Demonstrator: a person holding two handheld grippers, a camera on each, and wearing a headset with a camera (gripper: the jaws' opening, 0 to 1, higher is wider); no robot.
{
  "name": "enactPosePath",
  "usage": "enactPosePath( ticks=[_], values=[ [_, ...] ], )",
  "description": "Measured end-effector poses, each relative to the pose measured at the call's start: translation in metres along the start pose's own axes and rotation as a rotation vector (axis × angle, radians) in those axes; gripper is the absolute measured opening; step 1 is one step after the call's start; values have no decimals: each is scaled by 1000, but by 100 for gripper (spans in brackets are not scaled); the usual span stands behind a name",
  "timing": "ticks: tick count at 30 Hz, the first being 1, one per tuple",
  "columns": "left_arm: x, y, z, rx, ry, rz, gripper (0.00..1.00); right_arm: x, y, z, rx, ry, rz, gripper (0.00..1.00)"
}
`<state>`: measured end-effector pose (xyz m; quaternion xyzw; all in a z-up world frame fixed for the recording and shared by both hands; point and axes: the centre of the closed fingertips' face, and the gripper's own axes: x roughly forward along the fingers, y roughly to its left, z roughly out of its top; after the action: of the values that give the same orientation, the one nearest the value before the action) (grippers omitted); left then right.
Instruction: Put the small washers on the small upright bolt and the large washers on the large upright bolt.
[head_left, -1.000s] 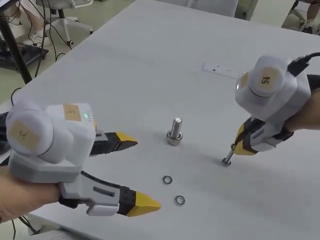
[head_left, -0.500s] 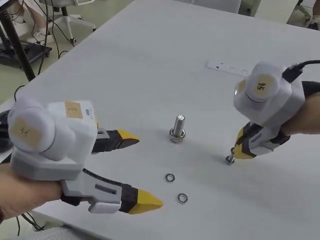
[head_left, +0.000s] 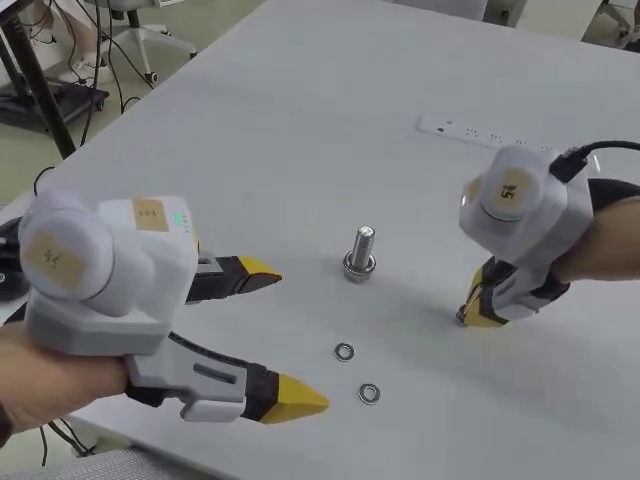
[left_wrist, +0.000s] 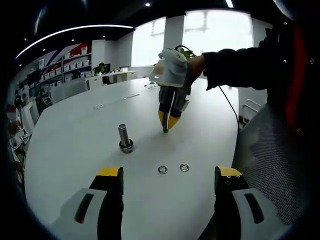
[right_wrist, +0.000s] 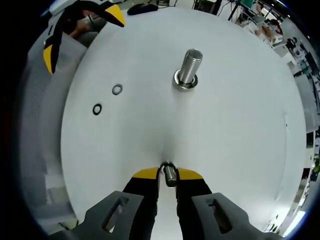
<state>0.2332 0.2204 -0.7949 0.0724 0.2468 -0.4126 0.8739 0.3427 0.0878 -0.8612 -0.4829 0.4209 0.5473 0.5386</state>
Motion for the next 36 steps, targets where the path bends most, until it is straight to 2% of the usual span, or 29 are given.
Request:
enactPosePath(
  ticks=[16, 36],
  values=[
    [0, 1, 0, -1, 1, 1, 74, 1, 1, 0, 25, -8, 5, 15],
    [-1, -1, 3, 8, 2, -5, 74, -8, -3, -15, 74, -21, -20, 18]
  ],
)
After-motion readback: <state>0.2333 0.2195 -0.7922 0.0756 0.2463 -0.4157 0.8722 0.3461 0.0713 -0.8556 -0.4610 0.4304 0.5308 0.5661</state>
